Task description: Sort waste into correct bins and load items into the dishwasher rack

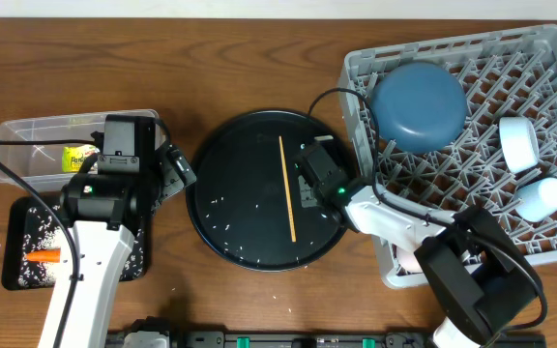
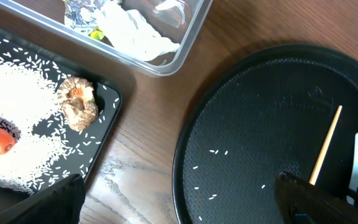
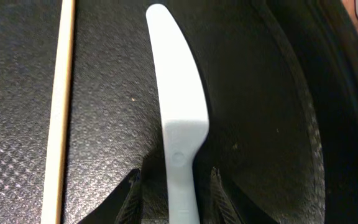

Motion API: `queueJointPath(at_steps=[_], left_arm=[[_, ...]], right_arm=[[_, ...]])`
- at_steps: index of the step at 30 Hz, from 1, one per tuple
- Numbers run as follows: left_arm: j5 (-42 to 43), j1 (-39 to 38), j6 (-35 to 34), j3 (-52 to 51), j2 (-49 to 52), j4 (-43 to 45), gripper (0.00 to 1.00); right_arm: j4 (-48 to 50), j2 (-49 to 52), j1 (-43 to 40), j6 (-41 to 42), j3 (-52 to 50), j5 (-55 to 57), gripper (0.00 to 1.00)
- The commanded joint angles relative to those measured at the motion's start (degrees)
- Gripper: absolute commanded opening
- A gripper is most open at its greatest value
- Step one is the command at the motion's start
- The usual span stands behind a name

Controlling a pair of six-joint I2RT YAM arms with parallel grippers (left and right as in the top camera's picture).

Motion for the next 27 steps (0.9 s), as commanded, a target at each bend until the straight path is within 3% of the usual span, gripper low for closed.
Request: queueJointPath(at_steps=[1, 18, 23, 27], left_arm=[[-0.90, 0.28, 0.13, 0.94, -0.20, -0.31, 0.98], [-0.90, 0.28, 0.13, 0.94, -0.20, -0.31, 0.98], [-0.90, 0.28, 0.13, 0.94, -0.20, -0.31, 0.98], [-0.92, 0.28, 0.13, 0.94, -0.20, -0.31, 0.98]], right_arm=[[-0.11, 0.52, 0.07, -1.53, 1.29, 0.61, 0.29], [-4.15, 0.52, 0.11, -1.70, 1.36, 0.61, 0.26], [-4.17, 0.52, 0.13, -1.70, 1.36, 0.59, 0.14], [-4.48, 0.52, 0.11, -1.70, 1.36, 0.59, 0.13]])
